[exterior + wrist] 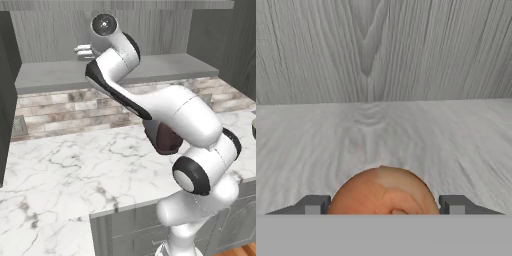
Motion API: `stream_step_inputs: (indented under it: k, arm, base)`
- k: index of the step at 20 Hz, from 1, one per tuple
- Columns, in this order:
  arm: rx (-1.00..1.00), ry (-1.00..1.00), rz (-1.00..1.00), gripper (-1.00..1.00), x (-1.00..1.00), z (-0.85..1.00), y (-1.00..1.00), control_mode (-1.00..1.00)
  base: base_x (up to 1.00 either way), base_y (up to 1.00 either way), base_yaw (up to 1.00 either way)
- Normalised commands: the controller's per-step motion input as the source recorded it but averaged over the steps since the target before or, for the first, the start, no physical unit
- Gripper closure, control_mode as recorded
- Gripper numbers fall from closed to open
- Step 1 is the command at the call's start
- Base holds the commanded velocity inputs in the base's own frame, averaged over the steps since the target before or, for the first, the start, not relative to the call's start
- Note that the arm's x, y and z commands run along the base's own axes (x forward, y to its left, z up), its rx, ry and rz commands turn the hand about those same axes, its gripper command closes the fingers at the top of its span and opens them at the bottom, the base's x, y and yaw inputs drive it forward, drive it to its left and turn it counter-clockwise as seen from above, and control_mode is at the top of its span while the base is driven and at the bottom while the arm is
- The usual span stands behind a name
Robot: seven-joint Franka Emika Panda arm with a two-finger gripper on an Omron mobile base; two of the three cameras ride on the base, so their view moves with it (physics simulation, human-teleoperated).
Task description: Pick the onions from the cabinet and place them in one bowl. Pick the squash from the sink and place it in the other bowl.
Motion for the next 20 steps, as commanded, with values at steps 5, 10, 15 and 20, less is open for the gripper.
stream_step_inputs:
  k: [5,10,15,20]
  arm:
    - [0.06,0.00,0.03,1.00,-0.92,-0.07,-0.28,-1.00]
    - [0.04,0.00,0.16,1.00,-0.80,-0.06,-0.45,-1.00]
    - [0.00,0.02,0.20,1.00,-0.65,-0.06,-0.41,-1.00]
    - [-0.06,0.05,0.09,1.00,-0.55,-0.21,-0.27,-1.00]
  base:
    - [0.00,0.00,0.00]
    - [0.00,0.00,0.00]
    - [0.00,0.00,0.00]
    - [0.00,0.00,0.00]
